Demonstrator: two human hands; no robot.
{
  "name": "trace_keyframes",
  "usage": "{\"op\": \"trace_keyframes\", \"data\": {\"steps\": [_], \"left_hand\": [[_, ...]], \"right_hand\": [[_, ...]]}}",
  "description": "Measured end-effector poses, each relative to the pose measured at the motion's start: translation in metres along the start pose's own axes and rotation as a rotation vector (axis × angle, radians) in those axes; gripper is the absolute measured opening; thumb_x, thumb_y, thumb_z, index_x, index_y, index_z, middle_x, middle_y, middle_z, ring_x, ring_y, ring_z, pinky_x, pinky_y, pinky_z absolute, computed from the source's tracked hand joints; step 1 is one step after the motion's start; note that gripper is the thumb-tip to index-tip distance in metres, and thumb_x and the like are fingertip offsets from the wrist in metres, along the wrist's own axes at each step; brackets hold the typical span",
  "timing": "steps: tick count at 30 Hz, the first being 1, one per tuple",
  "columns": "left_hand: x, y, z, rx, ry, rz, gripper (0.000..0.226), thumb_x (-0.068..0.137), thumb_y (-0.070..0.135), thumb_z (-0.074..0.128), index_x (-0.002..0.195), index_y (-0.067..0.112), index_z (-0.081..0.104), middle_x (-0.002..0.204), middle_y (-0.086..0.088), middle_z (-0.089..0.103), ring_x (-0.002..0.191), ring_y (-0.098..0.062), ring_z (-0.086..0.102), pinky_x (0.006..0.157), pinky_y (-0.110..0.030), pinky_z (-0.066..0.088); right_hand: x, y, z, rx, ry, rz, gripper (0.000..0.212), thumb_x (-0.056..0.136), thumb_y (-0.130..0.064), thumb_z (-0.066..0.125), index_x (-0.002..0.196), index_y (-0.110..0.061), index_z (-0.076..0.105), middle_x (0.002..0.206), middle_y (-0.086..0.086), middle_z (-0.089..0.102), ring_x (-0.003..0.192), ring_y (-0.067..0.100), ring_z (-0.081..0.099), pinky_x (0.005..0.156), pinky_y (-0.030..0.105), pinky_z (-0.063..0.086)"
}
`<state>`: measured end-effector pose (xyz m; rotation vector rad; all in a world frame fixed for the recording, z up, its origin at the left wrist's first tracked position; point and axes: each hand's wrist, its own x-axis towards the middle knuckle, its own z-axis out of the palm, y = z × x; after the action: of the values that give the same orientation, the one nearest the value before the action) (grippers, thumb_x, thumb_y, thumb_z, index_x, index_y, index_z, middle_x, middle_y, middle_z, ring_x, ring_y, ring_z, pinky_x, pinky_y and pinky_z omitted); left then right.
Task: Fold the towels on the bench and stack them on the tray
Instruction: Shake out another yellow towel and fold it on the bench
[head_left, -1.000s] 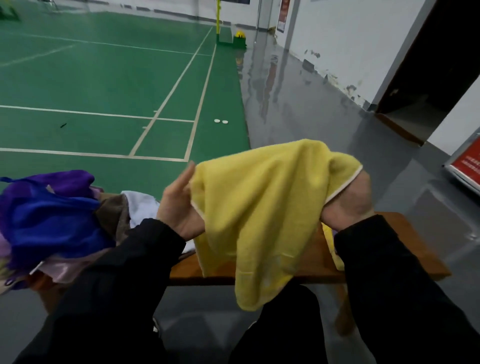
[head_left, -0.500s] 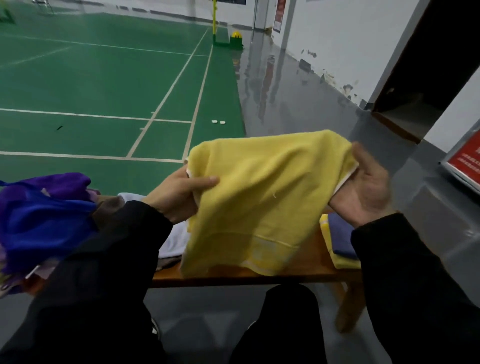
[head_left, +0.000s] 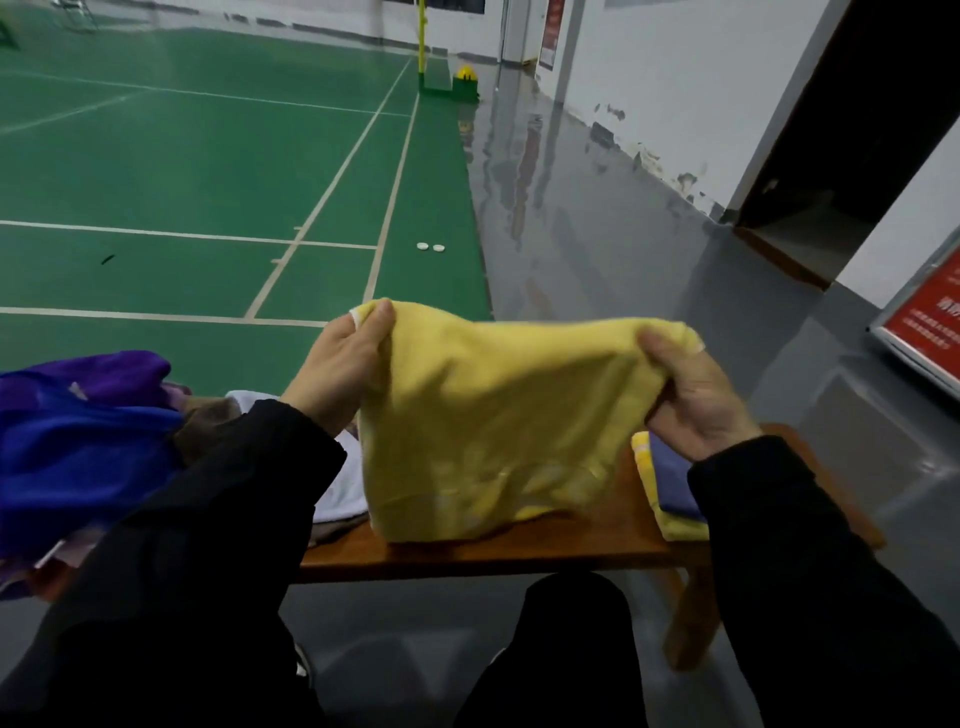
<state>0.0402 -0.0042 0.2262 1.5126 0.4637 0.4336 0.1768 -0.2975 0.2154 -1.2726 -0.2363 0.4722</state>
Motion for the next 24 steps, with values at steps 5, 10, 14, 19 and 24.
{"op": "trace_keyframes", "data": {"steps": [5, 10, 14, 19, 24], "left_hand": [[0.003, 0.006, -0.008, 0.126, -0.055, -0.054, 0.044, 0.102, 0.049, 0.053, 0.091, 0.007, 0.062, 0.083, -0.012, 0.060, 0.076, -0.021, 0.059, 0.074, -0.035, 0.052], [0.012, 0.000, -0.014, -0.222, -0.178, 0.000, 0.025, 0.101, 0.022, 0.060, 0.110, 0.001, 0.069, 0.088, -0.008, 0.073, 0.080, -0.017, 0.065, 0.072, -0.029, 0.058], [0.015, 0.001, -0.015, -0.251, -0.058, 0.127, 0.011, 0.098, 0.016, 0.064, 0.100, 0.009, 0.073, 0.085, 0.001, 0.074, 0.077, -0.010, 0.067, 0.071, -0.026, 0.054], [0.015, 0.004, -0.013, -0.214, -0.021, 0.214, 0.008, 0.094, 0.019, 0.069, 0.095, 0.016, 0.077, 0.090, 0.002, 0.075, 0.086, -0.011, 0.067, 0.078, -0.031, 0.056], [0.011, 0.007, -0.011, -0.153, 0.073, 0.329, 0.009, 0.090, 0.024, 0.075, 0.097, 0.018, 0.078, 0.094, -0.002, 0.076, 0.090, -0.015, 0.067, 0.084, -0.036, 0.057]], "right_hand": [[0.000, -0.002, 0.001, 0.145, 0.065, -0.062, 0.027, 0.088, -0.030, 0.074, 0.108, -0.012, 0.072, 0.105, 0.012, 0.075, 0.099, 0.025, 0.072, 0.087, 0.044, 0.060], [0.005, -0.021, 0.005, 0.026, 0.123, -0.200, 0.008, 0.092, -0.023, 0.073, 0.095, -0.016, 0.074, 0.094, 0.008, 0.074, 0.092, 0.020, 0.071, 0.093, 0.043, 0.058], [0.009, -0.037, -0.002, -0.092, 0.222, -0.174, 0.011, 0.089, -0.021, 0.078, 0.097, -0.013, 0.075, 0.096, 0.007, 0.076, 0.092, 0.020, 0.072, 0.094, 0.045, 0.058], [0.010, -0.043, 0.001, -0.171, 0.433, -0.310, 0.014, 0.081, -0.022, 0.087, 0.086, -0.014, 0.076, 0.080, -0.002, 0.076, 0.074, 0.011, 0.072, 0.070, 0.030, 0.059], [0.011, -0.043, 0.005, -0.174, 0.526, -0.400, 0.020, 0.076, -0.034, 0.090, 0.082, -0.020, 0.077, 0.080, -0.007, 0.074, 0.076, 0.007, 0.070, 0.069, 0.026, 0.058]]}}
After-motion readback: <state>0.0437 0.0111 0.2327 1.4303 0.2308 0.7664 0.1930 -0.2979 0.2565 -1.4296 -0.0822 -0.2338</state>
